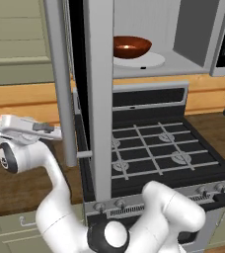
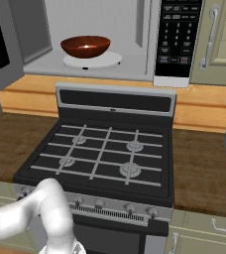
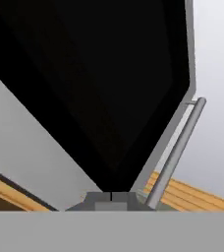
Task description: Open the microwave, place the bowl with waffle inside the microwave, then close the microwave door and turn it on.
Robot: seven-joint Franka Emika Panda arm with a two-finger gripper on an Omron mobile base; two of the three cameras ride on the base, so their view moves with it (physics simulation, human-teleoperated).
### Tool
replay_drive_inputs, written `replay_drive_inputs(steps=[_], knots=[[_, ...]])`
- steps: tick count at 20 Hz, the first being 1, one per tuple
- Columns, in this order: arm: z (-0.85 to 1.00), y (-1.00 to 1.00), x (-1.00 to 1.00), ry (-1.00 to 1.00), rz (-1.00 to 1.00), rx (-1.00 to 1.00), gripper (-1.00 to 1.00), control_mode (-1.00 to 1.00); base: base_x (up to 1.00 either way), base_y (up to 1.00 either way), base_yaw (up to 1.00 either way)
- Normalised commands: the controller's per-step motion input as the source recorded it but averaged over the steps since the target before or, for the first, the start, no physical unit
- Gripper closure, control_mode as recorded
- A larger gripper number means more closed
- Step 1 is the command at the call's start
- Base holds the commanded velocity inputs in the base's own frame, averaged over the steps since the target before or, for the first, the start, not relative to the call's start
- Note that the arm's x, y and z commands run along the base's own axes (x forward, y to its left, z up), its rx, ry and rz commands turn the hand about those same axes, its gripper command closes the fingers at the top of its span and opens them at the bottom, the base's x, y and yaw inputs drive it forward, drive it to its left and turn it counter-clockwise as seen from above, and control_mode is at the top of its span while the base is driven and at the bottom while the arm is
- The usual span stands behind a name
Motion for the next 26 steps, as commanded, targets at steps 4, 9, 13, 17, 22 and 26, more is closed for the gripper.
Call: replay_drive_inputs(steps=[4, 9, 13, 17, 22, 26], knots=[[0.66, -0.81, -0.17, 0.55, 0.02, 0.23, 1.0, -1.0, 0.0, 0.0, 0.0], [0.65, -1.0, -0.66, 0.35, 0.13, 0.43, 1.0, -1.0, 0.0, 0.0, 0.0], [0.63, -1.0, -0.59, 0.4, 0.13, 0.5, 1.0, -1.0, 0.0, 0.0, 0.0], [0.55, -1.0, -0.28, 0.62, 0.1, 0.47, 1.0, -1.0, 0.0, 0.0, 0.0], [0.45, -0.98, -0.01, 0.83, 0.07, 0.38, 1.0, -1.0, 0.0, 0.0, 0.0], [0.24, -0.98, 0.13, 0.87, 0.07, 0.3, 1.0, -1.0, 0.0, 0.0, 0.0]])
